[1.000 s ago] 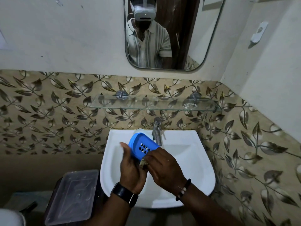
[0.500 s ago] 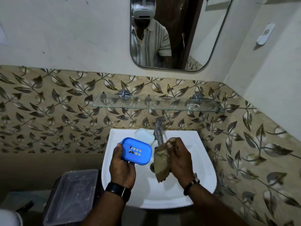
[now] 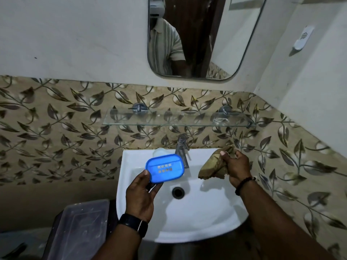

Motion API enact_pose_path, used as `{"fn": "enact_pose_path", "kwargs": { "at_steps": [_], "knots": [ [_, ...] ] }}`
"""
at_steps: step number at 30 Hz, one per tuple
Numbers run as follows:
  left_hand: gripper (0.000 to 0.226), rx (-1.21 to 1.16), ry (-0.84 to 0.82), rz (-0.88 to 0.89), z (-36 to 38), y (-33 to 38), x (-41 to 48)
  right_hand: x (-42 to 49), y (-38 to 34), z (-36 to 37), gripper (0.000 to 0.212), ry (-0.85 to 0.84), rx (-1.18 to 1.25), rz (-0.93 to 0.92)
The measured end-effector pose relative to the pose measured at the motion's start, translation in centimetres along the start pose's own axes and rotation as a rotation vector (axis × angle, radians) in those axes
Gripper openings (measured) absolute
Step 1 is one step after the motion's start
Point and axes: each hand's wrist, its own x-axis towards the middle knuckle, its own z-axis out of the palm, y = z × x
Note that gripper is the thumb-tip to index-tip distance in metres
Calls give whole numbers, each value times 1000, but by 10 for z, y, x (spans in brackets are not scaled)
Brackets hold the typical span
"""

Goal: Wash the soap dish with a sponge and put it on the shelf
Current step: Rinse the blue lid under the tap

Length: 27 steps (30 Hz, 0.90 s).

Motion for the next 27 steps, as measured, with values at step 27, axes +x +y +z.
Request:
{"fn": "enact_pose_path", "kwargs": {
  "at_steps": [27],
  "knots": [
    [38, 111, 28, -71, 26, -46, 48, 161, 95, -3, 47, -571, -1340, -527]
  ]
}}
